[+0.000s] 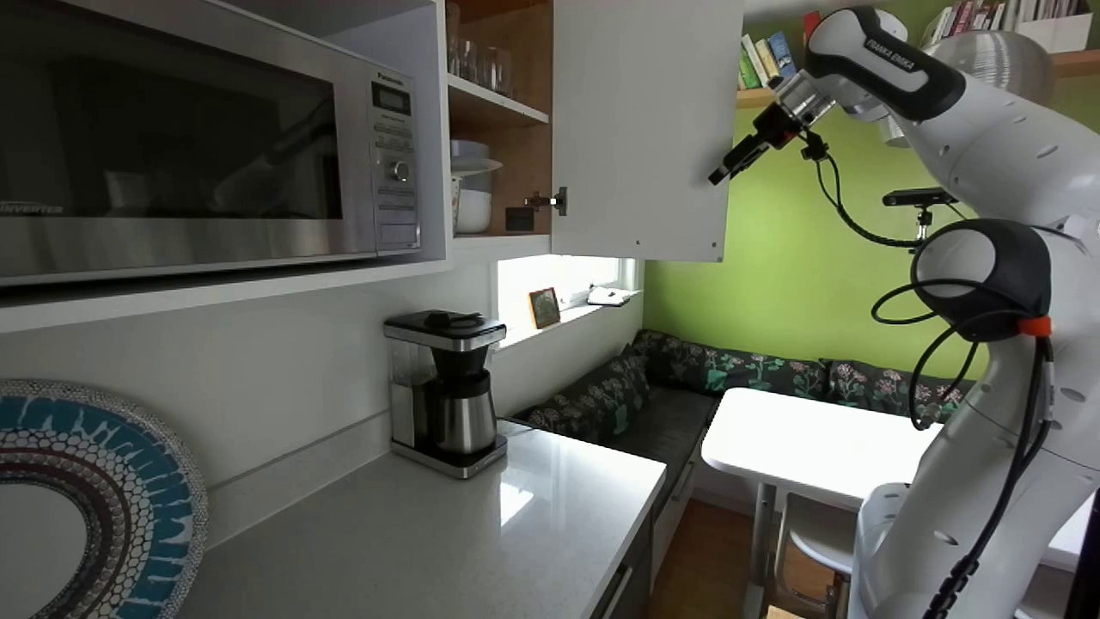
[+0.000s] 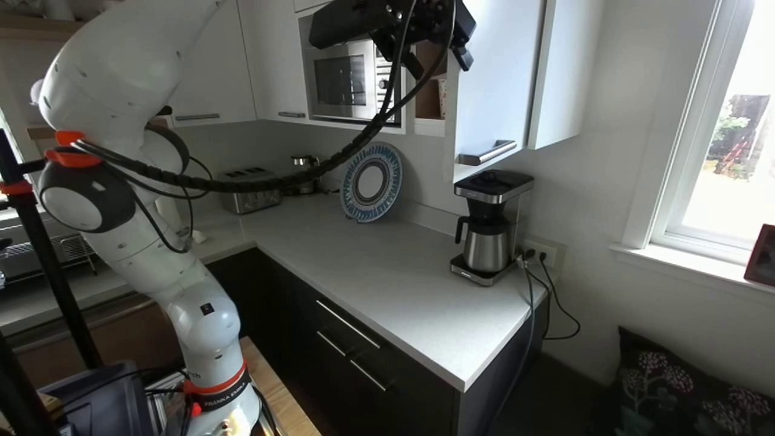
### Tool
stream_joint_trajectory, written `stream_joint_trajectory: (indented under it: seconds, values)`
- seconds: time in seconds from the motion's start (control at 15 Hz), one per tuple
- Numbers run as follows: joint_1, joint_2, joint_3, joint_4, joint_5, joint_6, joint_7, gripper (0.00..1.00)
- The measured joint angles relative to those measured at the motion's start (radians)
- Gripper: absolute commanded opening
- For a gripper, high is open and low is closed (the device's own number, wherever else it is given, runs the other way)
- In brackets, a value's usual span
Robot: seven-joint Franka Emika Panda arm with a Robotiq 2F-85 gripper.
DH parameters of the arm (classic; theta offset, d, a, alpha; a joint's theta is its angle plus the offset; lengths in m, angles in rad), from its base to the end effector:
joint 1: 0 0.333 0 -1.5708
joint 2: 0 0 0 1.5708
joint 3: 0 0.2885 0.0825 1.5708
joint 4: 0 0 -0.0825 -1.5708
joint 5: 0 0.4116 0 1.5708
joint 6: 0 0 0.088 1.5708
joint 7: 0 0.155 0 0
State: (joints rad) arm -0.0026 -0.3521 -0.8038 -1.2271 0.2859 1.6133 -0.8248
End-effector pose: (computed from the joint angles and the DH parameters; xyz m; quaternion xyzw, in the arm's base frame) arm 0.2676 -0.3888 0.8581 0.9154 0.0226 0.3992 0.0469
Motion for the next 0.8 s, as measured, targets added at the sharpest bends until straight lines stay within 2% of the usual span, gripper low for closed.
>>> stream_joint_trajectory:
  seconds: [0.4, 0.8]
  values:
    - [0.019, 0.008, -0.024, 0.002, 0.113, -0.013, -0.002, 1.0]
    - [0.03, 0.006, 0.007, 0.06, 0.17, -0.163, 0.078, 1.0]
